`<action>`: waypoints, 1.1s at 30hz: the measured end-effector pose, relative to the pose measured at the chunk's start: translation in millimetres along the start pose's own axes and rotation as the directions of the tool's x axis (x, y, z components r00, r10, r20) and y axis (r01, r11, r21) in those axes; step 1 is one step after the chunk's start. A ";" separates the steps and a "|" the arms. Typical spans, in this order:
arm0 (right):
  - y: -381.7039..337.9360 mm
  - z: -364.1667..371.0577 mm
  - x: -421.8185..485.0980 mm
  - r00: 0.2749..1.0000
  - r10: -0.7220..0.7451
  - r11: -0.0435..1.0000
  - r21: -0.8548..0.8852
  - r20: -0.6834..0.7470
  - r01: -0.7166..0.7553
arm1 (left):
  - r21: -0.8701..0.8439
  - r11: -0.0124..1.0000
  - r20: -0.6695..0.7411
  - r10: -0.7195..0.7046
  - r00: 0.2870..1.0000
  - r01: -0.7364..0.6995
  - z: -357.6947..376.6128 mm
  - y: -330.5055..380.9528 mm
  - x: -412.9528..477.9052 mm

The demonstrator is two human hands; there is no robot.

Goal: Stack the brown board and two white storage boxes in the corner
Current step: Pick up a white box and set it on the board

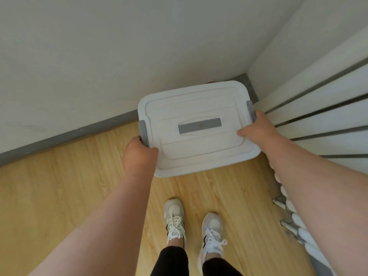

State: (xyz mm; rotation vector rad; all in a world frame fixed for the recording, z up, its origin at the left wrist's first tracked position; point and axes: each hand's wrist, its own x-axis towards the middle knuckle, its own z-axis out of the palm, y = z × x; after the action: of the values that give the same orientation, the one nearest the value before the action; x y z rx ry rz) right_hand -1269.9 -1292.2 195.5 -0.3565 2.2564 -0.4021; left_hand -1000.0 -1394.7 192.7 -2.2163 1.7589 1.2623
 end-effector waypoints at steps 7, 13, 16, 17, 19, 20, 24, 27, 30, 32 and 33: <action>-25.7 -2.8 54.0 0.997 -0.068 0.994 -0.080 0.025 0.070 | 0.014 0.998 -0.025 -0.063 0.998 0.063 24.3 17.8 34.7; -37.9 -1.6 96.2 0.988 -0.150 0.983 -0.099 0.042 0.153 | 0.005 0.996 -0.069 -0.084 0.994 0.084 44.7 33.5 61.8; -43.2 1.4 114.7 0.984 -0.172 0.979 -0.104 0.043 0.175 | 0.043 0.997 -0.053 -0.066 0.996 0.069 52.2 37.5 72.5; -44.4 1.9 120.7 0.983 -0.177 0.977 -0.110 0.043 0.181 | 0.046 0.997 -0.056 -0.064 0.996 0.067 55.2 38.0 76.3; -43.9 3.0 128.4 0.983 -0.179 0.977 -0.109 0.040 0.182 | 0.048 0.997 -0.073 -0.055 0.996 0.059 59.6 37.9 79.0; -43.2 4.0 131.5 0.982 -0.182 0.977 -0.106 0.039 0.185 | 0.046 0.997 -0.084 -0.054 0.995 0.059 61.7 38.1 79.1; -43.0 3.8 135.5 0.980 -0.196 0.975 -0.098 0.033 0.198 | 0.008 0.998 -0.126 -0.058 0.990 0.059 64.6 42.4 78.7; -42.7 3.1 137.6 0.979 -0.204 0.973 -0.106 0.029 0.206 | -0.002 0.998 -0.135 -0.067 0.989 0.067 63.8 44.8 82.2; -41.2 5.8 138.4 0.980 -0.201 0.974 -0.103 0.014 0.201 | 0.030 0.997 -0.123 -0.063 0.990 0.067 63.3 43.8 83.1; -41.0 7.9 138.3 0.982 -0.191 0.976 -0.107 0.015 0.191 | 0.053 0.997 -0.093 -0.059 0.994 0.064 62.8 43.1 84.4; -41.7 8.8 138.2 0.983 -0.184 0.976 -0.114 0.016 0.185 | 0.059 0.996 -0.066 -0.066 0.996 0.070 62.5 43.1 85.7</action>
State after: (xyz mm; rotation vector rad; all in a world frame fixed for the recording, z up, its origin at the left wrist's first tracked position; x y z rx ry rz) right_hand -1346.7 -1383.9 114.2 -0.6296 2.2539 -0.3665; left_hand -1068.6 -1447.2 117.5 -2.2858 1.7027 1.1219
